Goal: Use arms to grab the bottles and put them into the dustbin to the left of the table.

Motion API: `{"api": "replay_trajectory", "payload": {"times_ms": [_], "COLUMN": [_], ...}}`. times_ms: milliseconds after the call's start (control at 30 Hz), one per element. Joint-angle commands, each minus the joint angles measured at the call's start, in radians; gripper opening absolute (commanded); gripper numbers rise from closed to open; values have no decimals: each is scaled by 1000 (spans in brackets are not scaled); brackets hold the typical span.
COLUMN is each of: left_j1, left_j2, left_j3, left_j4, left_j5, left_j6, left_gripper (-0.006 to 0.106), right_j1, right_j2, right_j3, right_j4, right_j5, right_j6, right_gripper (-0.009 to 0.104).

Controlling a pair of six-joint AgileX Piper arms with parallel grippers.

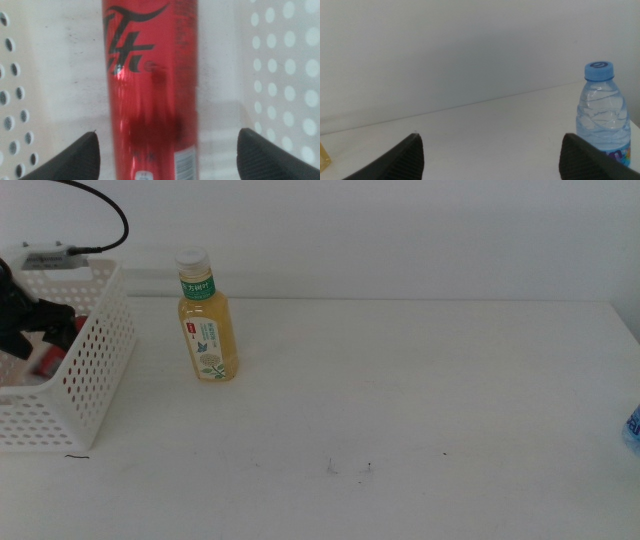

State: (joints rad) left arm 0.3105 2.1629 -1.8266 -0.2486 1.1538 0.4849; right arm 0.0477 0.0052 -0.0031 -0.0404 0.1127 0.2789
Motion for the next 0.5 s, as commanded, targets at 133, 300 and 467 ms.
{"api": "replay_trajectory", "payload": {"times_ms": [133,300,467], "left_j1": [2,-51,-252], "left_j2": [-149,-401,-711], "left_j3": [12,238,608], "left_j4": [-4,-22,200], "left_j5": [33,-73,-398], "left_j6": [-67,-151,-485], "left_gripper": [94,94,94], "right_j1": [-8,-8,-8], "right_j2": [-5,-5,-5], "right_j3": [3,3,3], "right_j4": [-6,-6,-6], "right_j5": [-9,-9,-9], "right_j6": [-2,-2,-2], "right_gripper": [88,88,88]}}
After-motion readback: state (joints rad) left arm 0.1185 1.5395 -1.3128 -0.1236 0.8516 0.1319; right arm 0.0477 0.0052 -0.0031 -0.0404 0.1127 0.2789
